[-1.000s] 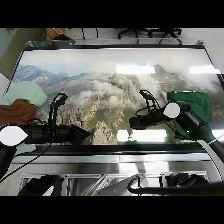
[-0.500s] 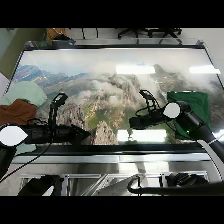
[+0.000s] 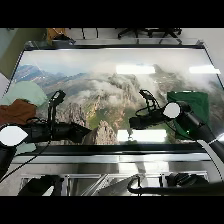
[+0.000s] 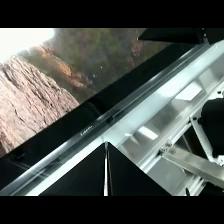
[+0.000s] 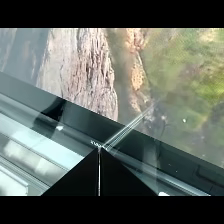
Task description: Fold the shirts.
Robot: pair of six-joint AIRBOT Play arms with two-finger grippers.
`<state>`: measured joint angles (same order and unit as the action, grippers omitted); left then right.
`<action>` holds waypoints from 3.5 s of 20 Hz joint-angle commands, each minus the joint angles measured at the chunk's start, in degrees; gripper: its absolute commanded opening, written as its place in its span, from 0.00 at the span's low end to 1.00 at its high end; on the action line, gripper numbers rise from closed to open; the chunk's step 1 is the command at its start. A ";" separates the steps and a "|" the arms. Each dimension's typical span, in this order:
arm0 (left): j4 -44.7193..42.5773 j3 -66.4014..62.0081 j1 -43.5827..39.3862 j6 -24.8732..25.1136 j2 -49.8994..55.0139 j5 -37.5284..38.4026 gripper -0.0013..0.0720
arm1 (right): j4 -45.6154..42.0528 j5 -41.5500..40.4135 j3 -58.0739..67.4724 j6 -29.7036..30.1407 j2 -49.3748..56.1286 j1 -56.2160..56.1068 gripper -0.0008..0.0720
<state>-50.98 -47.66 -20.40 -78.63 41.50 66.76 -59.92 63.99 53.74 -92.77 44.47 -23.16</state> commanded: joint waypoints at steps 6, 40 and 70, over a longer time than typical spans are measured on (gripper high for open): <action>1.42 -0.13 0.48 -0.26 -0.07 -5.99 0.04 | 2.14 -2.36 -0.02 0.00 0.81 -0.04 0.03; -33.46 -73.42 41.66 2.97 78.71 -9.16 0.04 | -0.24 -11.06 0.04 6.21 8.98 0.09 0.59; -15.93 -37.55 2.51 -0.72 35.76 18.45 0.95 | -0.96 3.08 4.81 10.56 2.47 13.42 0.70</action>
<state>-63.92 -84.18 -23.53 -79.07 77.43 75.55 -60.42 65.71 59.11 -83.83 46.68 -9.78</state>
